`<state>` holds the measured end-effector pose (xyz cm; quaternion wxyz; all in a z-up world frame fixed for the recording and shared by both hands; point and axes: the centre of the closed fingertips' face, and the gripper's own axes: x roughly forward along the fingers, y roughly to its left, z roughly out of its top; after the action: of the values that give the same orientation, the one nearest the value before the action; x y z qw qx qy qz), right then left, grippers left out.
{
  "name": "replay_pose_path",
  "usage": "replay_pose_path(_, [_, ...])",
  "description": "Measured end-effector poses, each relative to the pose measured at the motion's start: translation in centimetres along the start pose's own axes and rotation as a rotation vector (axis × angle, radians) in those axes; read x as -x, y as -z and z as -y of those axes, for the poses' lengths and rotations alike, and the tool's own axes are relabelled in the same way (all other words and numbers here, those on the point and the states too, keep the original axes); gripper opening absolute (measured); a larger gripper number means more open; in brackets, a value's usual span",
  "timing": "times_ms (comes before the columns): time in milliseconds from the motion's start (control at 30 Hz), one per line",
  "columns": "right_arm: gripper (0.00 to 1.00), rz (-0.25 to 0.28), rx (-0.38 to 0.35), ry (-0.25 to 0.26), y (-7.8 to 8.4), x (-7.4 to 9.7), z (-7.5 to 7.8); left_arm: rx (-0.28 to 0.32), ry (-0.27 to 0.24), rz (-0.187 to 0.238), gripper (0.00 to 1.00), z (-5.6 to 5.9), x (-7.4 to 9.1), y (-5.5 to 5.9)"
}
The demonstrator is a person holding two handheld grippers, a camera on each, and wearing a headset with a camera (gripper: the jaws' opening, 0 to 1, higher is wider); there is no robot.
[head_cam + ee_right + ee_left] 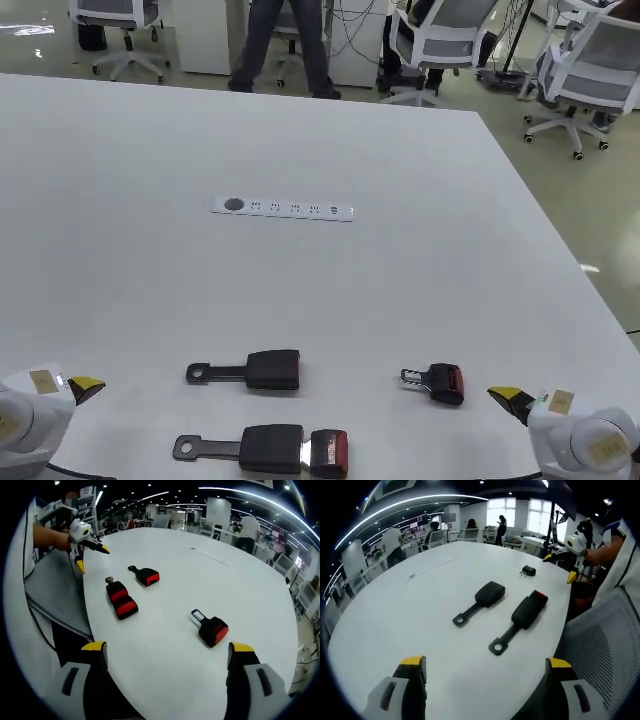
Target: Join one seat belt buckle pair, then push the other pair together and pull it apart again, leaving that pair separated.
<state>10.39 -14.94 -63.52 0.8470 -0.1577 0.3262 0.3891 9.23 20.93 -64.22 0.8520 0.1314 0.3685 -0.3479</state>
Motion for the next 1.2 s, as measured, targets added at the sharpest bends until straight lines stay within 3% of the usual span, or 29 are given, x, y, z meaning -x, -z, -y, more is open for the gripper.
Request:
replay_pose_path(167, [1.00, 0.015, -0.041, 0.058, 0.3, 0.8, 0.6, 0.025, -0.038, 0.020, 1.00, -0.7, 0.2, 0.2])
replay_pose_path(233, [1.00, 0.017, -0.049, 0.054, 0.4, 1.0, 0.2, 0.030, -0.041, 0.026, 1.00, -0.7, 0.2, 0.2])
replay_pose_path(367, [1.00, -0.001, -0.024, 0.045, 1.0, 1.2, -0.2, 0.015, -0.007, 0.017, 1.00, 0.4, 0.1, 0.1])
replay_pose_path(533, [1.00, 0.002, -0.042, 0.060, 1.1, 1.3, 0.2, 0.013, -0.010, 0.022, 1.00, 0.1, 0.1, 0.0])
replay_pose_path(800, [1.00, 0.005, -0.034, 0.055, 0.8, 1.2, 0.0, -0.007, 0.009, 0.021, 1.00, 0.9, 0.0, -0.8])
replay_pose_path(1000, [1.00, 0.008, -0.040, 0.057, 0.7, 0.8, 0.0, -0.006, 0.008, 0.026, 1.00, 0.7, -0.2, -0.5])
replay_pose_path(1200, [1.00, 0.012, -0.022, 0.047, 0.2, 0.6, -0.2, -0.022, 0.033, 0.022, 1.00, 1.6, -0.3, -0.5])
